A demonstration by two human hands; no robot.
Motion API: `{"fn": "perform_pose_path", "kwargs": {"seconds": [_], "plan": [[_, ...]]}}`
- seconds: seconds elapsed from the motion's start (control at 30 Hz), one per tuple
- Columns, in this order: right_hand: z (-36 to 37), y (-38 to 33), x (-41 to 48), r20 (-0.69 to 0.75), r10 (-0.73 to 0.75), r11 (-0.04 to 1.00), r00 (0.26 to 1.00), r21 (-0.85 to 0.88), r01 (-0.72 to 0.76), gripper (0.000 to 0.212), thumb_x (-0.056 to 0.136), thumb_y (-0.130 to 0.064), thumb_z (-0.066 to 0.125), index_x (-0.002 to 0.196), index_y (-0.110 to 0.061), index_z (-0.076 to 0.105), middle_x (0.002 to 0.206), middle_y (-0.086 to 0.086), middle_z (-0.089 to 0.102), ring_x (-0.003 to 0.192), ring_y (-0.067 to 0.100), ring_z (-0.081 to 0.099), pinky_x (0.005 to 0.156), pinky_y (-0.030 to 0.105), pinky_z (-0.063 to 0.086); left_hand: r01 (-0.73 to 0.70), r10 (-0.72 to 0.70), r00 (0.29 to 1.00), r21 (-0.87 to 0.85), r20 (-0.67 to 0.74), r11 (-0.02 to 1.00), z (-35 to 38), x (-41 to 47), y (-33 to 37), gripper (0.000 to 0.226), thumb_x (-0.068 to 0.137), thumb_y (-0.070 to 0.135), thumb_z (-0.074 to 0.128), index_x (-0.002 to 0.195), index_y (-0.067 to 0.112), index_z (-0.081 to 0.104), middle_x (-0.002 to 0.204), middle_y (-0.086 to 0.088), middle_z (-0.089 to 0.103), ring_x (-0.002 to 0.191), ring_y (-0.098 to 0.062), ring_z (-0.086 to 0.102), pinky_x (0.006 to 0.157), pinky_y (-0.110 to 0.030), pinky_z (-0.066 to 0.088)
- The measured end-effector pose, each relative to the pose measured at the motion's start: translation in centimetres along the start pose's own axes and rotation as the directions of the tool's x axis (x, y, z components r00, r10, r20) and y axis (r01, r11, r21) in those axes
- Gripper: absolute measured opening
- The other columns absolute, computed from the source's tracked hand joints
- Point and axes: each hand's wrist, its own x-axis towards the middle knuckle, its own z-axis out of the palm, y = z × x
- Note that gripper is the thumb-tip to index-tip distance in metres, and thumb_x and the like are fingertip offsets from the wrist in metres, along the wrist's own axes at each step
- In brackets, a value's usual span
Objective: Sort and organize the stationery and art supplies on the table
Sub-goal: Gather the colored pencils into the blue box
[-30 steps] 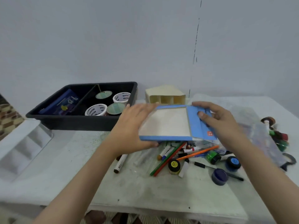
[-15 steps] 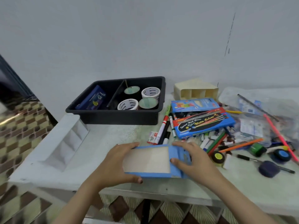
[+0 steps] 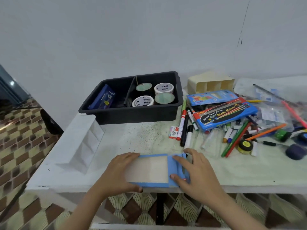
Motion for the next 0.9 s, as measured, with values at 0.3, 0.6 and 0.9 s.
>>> {"fn": "perform_pose_path", "kwargs": {"seconds": [0.3,0.6,0.9], "plan": [[-0.9,0.3,0.4,-0.072,0.025,1.000,0.997,0.004,-0.024,0.047,0.086,-0.053,0.040,0.123,-0.030,0.060,0.125,0.000,0.052,0.107,0.020,0.049,0.087,0.029,0.038,-0.022,0.012,0.995,0.103,0.097,0.994,-0.3,1.8,0.1,0.141,0.029,0.100,0.039,0.147,0.037,-0.006,0.143,0.020,-0.021,0.131,-0.001,-0.030,0.108,-0.031,-0.023],[-6.7,8.3,0.1,-0.405,0.126,0.991,0.906,0.013,-0.133,0.031,0.084,-0.023,0.048,0.106,-0.014,0.069,0.098,0.003,0.061,0.088,0.020,0.051,0.077,0.024,0.034,-0.242,0.199,0.953,-0.178,-0.230,0.954,1.9,5.2,8.4,0.051,0.079,0.051,0.058,0.126,0.048,0.037,0.128,0.034,0.037,0.121,0.014,0.030,0.103,-0.016,0.025],[-13.0,18.8,0.4,-0.276,0.179,0.946,0.944,-0.215,-0.242,0.023,0.069,0.000,0.068,0.087,-0.012,0.073,0.084,0.009,0.059,0.078,0.032,0.054,0.064,0.037,0.044,-0.305,0.210,0.940,-0.384,-0.269,0.872,6.4,9.8,19.0,0.034,0.090,0.019,0.060,0.116,0.039,0.052,0.117,0.020,0.056,0.110,0.008,0.049,0.089,-0.003,0.032]]}}
